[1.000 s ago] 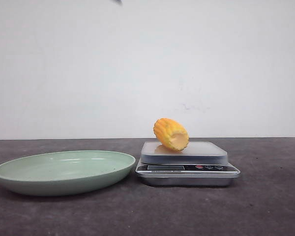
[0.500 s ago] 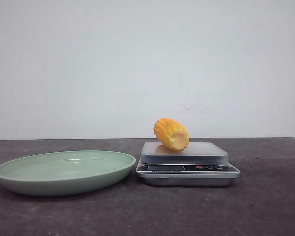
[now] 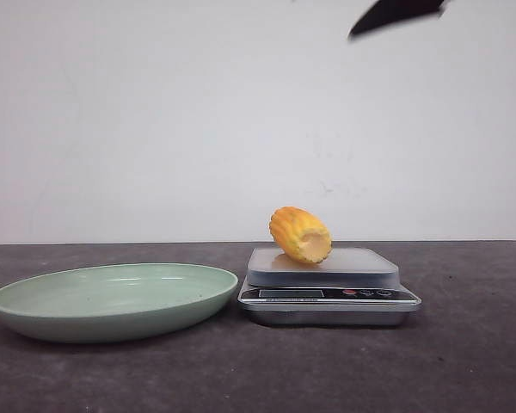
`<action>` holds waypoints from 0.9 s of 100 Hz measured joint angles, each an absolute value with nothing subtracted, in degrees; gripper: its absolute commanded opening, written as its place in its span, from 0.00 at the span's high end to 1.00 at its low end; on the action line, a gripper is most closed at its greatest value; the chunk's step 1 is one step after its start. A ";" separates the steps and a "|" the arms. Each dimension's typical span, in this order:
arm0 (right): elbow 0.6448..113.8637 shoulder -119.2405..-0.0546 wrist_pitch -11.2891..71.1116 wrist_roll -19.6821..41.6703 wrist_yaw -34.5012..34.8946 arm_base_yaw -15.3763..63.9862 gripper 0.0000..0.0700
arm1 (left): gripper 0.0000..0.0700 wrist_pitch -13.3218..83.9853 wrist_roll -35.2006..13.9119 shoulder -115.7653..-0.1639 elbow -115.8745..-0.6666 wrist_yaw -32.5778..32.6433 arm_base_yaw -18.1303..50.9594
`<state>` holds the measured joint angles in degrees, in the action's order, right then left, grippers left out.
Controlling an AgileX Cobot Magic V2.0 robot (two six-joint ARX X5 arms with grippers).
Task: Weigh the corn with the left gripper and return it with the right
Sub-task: 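Raise the open left gripper away from the scale, then lower the right gripper onto the corn on the scale and grasp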
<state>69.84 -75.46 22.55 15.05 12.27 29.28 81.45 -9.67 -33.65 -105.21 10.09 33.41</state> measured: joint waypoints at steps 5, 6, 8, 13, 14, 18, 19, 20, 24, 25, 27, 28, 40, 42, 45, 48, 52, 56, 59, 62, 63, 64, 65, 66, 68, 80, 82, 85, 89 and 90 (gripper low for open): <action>72.16 -79.13 25.06 15.20 11.29 29.41 0.25 | 1.00 81.45 -9.85 -32.47 -105.21 10.13 33.41; 72.62 -79.85 25.63 15.27 11.07 29.43 0.25 | 1.00 81.45 -9.87 -32.27 -105.21 10.13 33.41; 73.56 -81.21 26.79 15.33 10.70 29.45 0.25 | 1.00 81.45 -9.89 -31.90 -105.21 10.13 33.41; 75.61 -84.51 29.47 15.49 10.28 29.41 0.25 | 1.00 81.45 -9.91 -31.20 -105.21 10.13 33.41; 75.96 -85.10 29.95 15.53 10.28 29.41 0.25 | 1.00 81.45 -9.93 -31.09 -105.21 10.15 33.41; 77.10 -87.48 31.66 15.84 10.24 29.41 0.25 | 1.00 81.45 -10.02 -30.85 -105.21 10.13 33.41; 77.30 -88.05 32.01 15.97 10.24 29.39 0.25 | 1.00 81.45 -10.02 -30.79 -105.21 10.13 33.41; 77.49 -88.60 32.32 16.05 10.24 29.36 0.25 | 1.00 81.45 -10.04 -30.76 -105.21 10.13 33.41; 77.84 -90.48 33.08 16.67 10.24 29.23 0.25 | 1.00 81.45 -10.07 -30.65 -105.21 10.13 33.41; 77.84 -90.89 33.19 16.84 10.20 29.21 0.25 | 1.00 81.45 -10.07 -30.65 -105.21 10.13 33.41; 77.84 -91.74 33.52 17.10 10.20 29.19 0.25 | 1.00 81.45 -10.07 -30.61 -105.21 10.13 33.41; 77.84 -92.14 33.69 17.28 10.20 29.19 0.25 | 1.00 81.45 -10.07 -30.61 -105.21 10.13 33.41; 77.84 -95.46 35.59 19.57 10.22 29.32 0.25 | 1.00 81.45 -10.07 -30.50 -105.21 10.13 33.41; 77.84 -95.81 35.70 19.90 10.20 29.43 0.25 | 1.00 81.45 -10.07 -30.48 -105.21 10.13 33.41; 77.84 -96.25 35.75 20.29 9.98 29.61 0.25 | 1.00 81.45 -10.04 -30.41 -105.21 10.13 33.41; 77.84 -96.66 35.77 20.60 9.69 29.80 0.25 | 1.00 81.45 -10.04 -30.39 -105.21 10.13 33.41; 77.84 -97.30 35.83 20.93 9.17 30.20 0.25 | 1.00 81.45 -10.00 -30.37 -105.21 10.13 33.41; 77.84 -98.04 35.94 21.12 8.71 30.63 0.25 | 1.00 81.45 -9.93 -30.37 -105.14 10.13 33.41; 77.84 -98.61 36.10 21.28 8.08 30.98 0.25 | 1.00 81.45 -9.82 -30.37 -105.06 10.13 33.41; 77.84 -99.24 36.21 21.32 7.35 31.38 0.25 | 1.00 81.45 -9.76 -30.37 -104.92 10.13 33.41; 77.84 -99.44 36.25 21.32 7.20 31.48 0.25 | 1.00 81.45 -9.72 -30.37 -104.90 10.13 33.41; 77.84 -99.68 36.27 21.34 7.09 31.57 0.25 | 1.00 81.45 -9.65 -30.37 -104.86 10.13 33.41; 77.84 -99.94 36.27 21.34 6.96 31.64 0.25 | 1.00 81.45 -9.61 -30.37 -104.81 10.13 33.41; 77.84 -100.14 36.27 21.37 6.83 31.73 0.25 | 1.00 81.45 -9.58 -30.35 -104.75 10.13 33.41; 77.84 -100.53 36.27 21.39 6.52 31.97 0.25 | 1.00 81.45 -9.52 -30.35 -104.66 10.13 33.41; 77.84 -102.94 36.25 21.52 5.43 32.64 0.26 | 1.00 81.45 -9.06 -30.35 -104.36 10.13 33.41; 77.84 -103.35 36.25 21.58 4.99 32.73 0.26 | 1.00 81.43 -8.97 -30.35 -104.33 10.13 33.41; 77.84 -103.96 36.27 21.87 4.19 32.97 0.30 | 1.00 81.45 -8.95 -30.35 -104.27 10.13 33.41; 77.84 -104.79 36.34 22.46 3.14 33.06 0.45 | 1.00 81.45 -8.93 -30.35 -104.12 10.13 33.41; 77.84 -104.95 36.40 22.57 2.98 33.08 0.50 | 1.00 81.45 -8.93 -30.35 -104.07 10.13 33.41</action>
